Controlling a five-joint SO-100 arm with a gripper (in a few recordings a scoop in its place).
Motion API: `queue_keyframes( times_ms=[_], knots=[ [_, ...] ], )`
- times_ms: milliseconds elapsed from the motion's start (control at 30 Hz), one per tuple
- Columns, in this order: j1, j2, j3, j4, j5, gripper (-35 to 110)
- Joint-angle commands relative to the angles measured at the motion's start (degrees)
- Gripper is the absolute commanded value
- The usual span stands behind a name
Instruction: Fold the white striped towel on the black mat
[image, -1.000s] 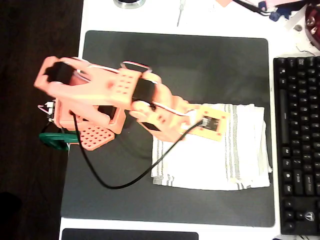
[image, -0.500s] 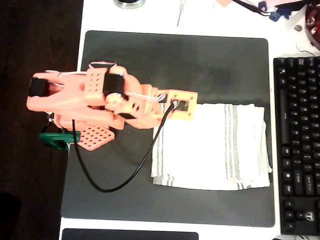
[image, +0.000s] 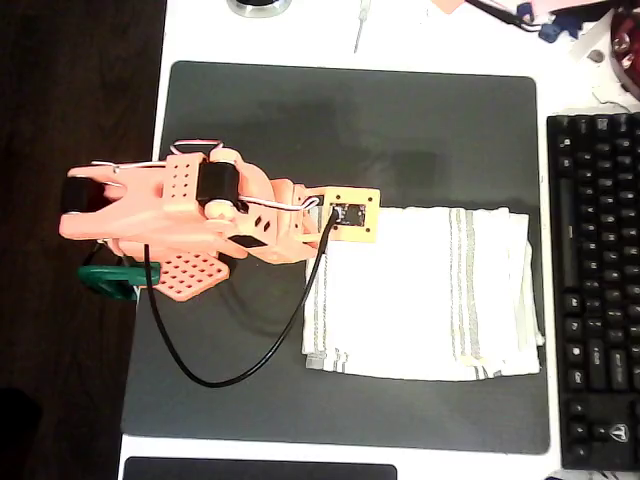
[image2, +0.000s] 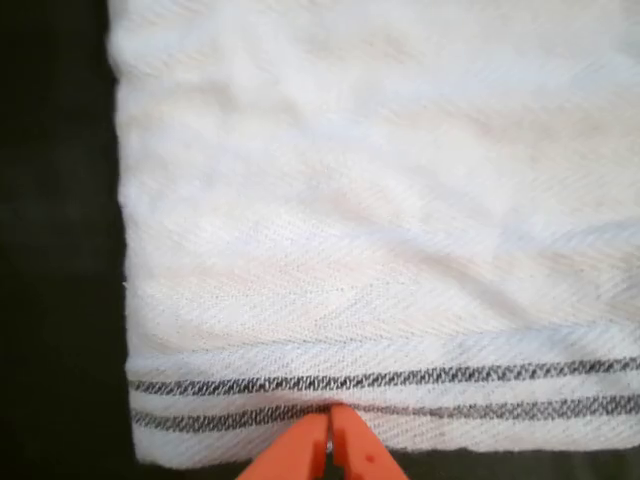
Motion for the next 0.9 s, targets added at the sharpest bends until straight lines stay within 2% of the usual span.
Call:
queue_keyframes(
  times_ms=[0,133,267,567,667,867],
  knots=[
    [1.3,-1.1,-1.9,0.6,4.6,0],
    [1.8,-5.8,-8.7,3.0,14.0,0],
    [2.3,-12.0,-16.3,4.9,29.4,0],
    [12.7,-29.2,-16.3,-4.1,47.1,0],
    [18.8,-34.5,-17.6,-4.8,48.8,0],
    [26.1,-37.2,-15.1,-6.3,45.6,1]
  ],
)
